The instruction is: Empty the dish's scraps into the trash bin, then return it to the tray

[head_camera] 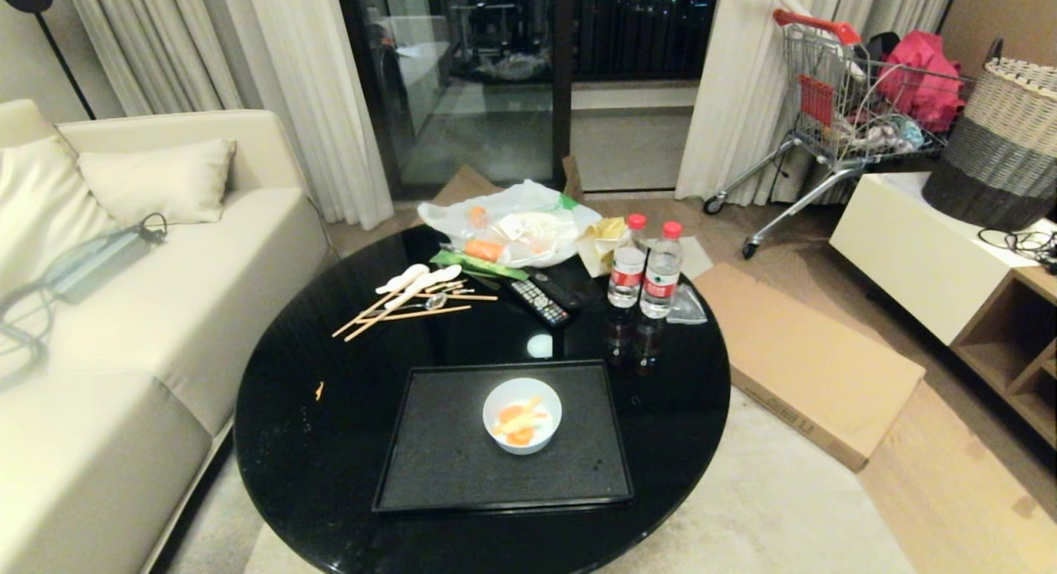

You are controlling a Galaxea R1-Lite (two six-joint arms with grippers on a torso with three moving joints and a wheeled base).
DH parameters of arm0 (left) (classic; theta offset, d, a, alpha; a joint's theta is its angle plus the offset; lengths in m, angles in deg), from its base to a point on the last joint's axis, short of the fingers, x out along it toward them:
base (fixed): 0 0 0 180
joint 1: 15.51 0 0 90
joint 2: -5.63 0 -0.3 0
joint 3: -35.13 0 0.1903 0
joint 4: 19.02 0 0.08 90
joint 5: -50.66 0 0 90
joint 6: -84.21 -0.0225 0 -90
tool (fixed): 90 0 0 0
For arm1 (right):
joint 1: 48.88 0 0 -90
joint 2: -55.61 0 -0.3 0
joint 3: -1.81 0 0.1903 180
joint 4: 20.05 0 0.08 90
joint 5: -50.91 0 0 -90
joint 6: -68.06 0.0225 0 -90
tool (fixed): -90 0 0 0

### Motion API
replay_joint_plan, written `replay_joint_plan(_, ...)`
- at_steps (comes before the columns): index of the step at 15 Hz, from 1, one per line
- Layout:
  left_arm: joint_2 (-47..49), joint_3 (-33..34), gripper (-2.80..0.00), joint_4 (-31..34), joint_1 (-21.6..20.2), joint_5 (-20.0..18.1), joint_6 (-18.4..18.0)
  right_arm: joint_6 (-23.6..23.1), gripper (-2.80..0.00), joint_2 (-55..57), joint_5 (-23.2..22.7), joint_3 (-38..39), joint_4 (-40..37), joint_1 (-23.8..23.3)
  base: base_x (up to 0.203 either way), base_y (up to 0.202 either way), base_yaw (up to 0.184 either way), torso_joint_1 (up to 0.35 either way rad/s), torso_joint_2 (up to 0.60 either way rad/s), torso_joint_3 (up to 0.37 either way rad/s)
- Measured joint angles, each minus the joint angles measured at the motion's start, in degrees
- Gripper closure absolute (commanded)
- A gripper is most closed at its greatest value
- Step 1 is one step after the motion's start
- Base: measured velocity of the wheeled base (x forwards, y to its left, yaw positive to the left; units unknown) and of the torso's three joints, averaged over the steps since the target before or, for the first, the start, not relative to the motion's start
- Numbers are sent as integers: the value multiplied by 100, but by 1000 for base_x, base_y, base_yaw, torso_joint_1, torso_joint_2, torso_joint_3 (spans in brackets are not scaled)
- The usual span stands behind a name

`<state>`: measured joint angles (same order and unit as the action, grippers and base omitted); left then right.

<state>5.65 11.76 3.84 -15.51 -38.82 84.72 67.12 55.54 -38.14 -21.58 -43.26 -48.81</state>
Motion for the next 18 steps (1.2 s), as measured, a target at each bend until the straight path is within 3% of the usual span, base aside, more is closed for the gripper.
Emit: replay_joint_plan(18,0,0,0,0,0,0,0,70,0,0,36,2,0,0,0,0,0,0,0,0)
